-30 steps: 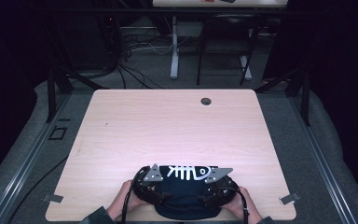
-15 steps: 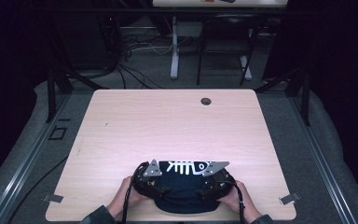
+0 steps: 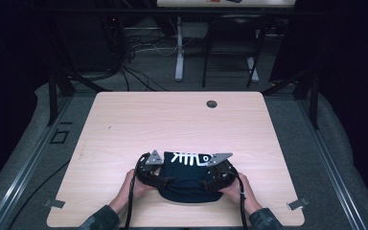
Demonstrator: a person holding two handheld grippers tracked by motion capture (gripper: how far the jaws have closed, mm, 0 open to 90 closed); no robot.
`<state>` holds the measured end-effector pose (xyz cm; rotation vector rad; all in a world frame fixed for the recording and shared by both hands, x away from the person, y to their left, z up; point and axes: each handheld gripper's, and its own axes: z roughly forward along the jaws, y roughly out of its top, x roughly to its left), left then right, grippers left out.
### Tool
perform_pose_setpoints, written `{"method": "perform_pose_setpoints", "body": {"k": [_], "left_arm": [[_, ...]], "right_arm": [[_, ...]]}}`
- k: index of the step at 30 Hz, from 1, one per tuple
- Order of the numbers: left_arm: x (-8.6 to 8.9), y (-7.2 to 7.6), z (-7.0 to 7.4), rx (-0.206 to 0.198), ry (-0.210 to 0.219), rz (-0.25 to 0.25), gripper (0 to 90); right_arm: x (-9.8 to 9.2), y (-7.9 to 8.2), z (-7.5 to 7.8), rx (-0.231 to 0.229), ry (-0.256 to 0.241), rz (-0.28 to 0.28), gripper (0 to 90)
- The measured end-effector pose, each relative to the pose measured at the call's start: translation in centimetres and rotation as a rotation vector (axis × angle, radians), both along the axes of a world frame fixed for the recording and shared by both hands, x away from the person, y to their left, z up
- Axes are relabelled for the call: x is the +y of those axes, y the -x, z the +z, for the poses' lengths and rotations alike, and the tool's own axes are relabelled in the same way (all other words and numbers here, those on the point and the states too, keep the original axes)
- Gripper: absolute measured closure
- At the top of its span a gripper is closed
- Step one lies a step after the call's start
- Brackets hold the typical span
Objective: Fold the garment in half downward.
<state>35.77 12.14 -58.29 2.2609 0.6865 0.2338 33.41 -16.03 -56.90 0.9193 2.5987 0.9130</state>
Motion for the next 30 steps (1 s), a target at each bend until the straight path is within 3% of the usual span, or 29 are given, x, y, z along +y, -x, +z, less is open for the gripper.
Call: {"method": "perform_pose_setpoints", "body": {"k": [7,12,15,18,22,25,28,30], "left_arm": [[0.0,-0.6,0.0,0.003,0.002,0.023,23.3],[0.1,-0.6,0.2,0.004,0.018,0.063,13.5],[0.3,-0.4,0.6,0.005,0.033,0.062,8.0],[0.7,0.2,1.4,-0.011,0.048,0.069,3.1],[2.0,1.0,2.5,-0.049,0.073,0.106,0.0],[3.3,1.4,3.0,-0.087,0.070,0.145,0.0],[4.8,1.3,3.1,-0.086,0.087,0.163,0.0],[5.6,1.3,3.0,-0.074,0.103,0.175,0.0]], "right_arm": [[0.1,-1.1,0.0,-0.011,0.003,0.008,17.7],[-0.1,-1.2,0.1,-0.026,-0.010,0.008,11.7],[-0.2,-1.1,0.4,-0.050,-0.005,-0.015,5.2],[-0.6,-0.8,1.1,-0.057,-0.033,-0.020,2.3],[-1.8,0.3,2.5,-0.074,-0.093,-0.044,0.9],[-3.2,1.3,3.6,-0.089,-0.131,-0.069,0.8],[-4.6,1.9,4.1,-0.091,-0.139,-0.110,2.0],[-5.5,2.1,4.0,-0.087,-0.114,-0.139,1.8]]}}
